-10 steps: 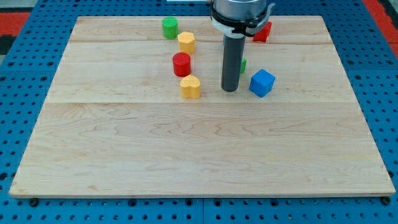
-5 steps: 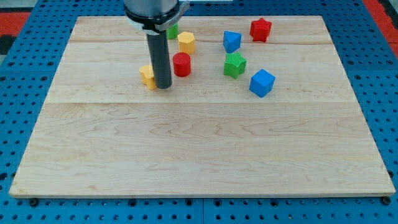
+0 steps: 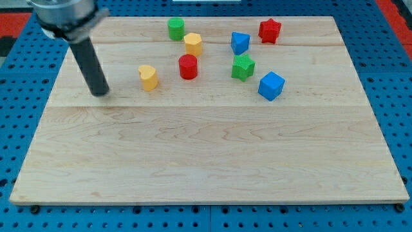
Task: Push the yellow heart away from the red circle
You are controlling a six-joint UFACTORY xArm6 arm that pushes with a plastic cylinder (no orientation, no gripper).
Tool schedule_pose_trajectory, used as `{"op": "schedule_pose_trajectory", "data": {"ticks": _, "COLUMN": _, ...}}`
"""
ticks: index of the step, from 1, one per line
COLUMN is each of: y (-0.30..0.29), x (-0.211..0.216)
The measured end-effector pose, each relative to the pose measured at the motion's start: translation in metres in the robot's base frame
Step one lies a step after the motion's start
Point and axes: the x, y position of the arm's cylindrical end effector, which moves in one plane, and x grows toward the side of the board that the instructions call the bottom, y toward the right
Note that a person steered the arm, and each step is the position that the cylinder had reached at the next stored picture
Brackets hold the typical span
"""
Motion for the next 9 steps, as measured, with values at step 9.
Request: {"op": "schedule_pose_trajectory", "data": {"ticks": 9, "y": 0.221, "x": 0.102}}
